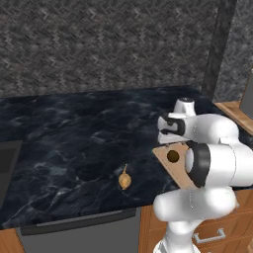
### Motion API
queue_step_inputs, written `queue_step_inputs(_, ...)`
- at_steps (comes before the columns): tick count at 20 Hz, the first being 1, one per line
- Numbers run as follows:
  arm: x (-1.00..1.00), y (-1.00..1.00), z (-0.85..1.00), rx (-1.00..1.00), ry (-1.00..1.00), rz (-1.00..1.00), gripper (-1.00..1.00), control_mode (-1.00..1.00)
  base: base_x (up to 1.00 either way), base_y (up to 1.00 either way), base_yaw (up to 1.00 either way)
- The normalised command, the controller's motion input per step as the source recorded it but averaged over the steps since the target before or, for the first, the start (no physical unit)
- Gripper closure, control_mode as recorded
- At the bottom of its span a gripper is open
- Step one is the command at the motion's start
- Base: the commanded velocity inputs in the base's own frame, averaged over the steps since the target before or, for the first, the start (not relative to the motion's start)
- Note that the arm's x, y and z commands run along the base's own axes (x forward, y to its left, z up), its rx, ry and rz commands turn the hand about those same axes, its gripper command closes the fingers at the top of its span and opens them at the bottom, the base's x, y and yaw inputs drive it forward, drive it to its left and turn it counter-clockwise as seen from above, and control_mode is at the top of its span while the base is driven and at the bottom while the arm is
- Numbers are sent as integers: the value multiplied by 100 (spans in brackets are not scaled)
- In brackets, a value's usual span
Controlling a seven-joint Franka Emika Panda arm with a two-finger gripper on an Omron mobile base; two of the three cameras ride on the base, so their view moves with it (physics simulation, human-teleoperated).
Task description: Place the avocado, onion, tomato, and bell pepper on the cutting board.
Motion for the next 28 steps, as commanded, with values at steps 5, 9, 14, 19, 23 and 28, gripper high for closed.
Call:
queue_step_inputs(5, -70, 55, 63, 2, -13, 0, -100, -100, 0, 0, 0)
queue_step_inputs(9, -88, 90, 34, 0, -6, 0, -100, -100, 0, 0, 0)
queue_step_inputs(14, -91, 86, 19, 0, -3, 0, -100, -100, 0, 0, 0)
queue_step_inputs(19, -32, 70, 1, 0, 0, 0, -100, -100, 0, 0, 0)
queue_step_inputs(23, 0, 70, 0, 0, 0, 0, -100, -100, 0, 0, 0)
queue_step_inputs(28, 18, 76, 0, 0, 4, 0, -100, -100, 0, 0, 0)
